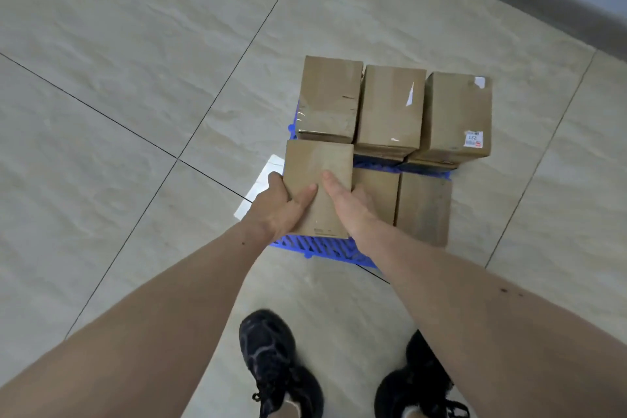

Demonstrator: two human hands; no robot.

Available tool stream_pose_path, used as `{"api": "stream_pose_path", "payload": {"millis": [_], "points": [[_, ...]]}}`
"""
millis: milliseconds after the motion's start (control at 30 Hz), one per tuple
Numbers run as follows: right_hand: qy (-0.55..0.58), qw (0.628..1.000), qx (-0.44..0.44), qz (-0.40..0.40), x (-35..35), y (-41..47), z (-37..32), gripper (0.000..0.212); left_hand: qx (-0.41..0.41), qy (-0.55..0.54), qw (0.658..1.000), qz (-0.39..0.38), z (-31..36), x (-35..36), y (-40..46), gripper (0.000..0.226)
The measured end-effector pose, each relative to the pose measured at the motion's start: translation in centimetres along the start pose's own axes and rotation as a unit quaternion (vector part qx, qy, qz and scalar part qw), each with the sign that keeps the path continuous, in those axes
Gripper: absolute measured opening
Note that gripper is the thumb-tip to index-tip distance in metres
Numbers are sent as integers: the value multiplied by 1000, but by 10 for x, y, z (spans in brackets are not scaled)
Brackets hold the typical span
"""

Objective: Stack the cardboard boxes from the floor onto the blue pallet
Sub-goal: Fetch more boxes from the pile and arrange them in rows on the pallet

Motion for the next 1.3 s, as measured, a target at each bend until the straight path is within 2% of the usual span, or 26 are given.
{"api": "stream_pose_path", "payload": {"millis": [367,667,1033,1233,1300], "points": [[32,999,18,16,23,32,8,81,44,-37,998,-2,-21,5,42,71],[40,999,22,18,21,37,13,73,62,-65,996,-13,-22,9,53,75],[38,999,10,21,20,37,14,76,23,-108,993,-32,-35,19,59,90],[32,999,-2,28,7,24,13,78,26,-67,997,5,-19,11,46,75],[30,999,-11,25,0,17,12,76,36,-47,998,25,-11,6,39,76]]}}
Point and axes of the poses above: each hand's wrist, its own y-axis towards the middle knuckle, its own x-axis out of the palm, z = x × y, the point moved 5 cm from there along y, towards the middle knuckle, and after that the axes turned 4 degrees about -z, right-handed, at the moved point
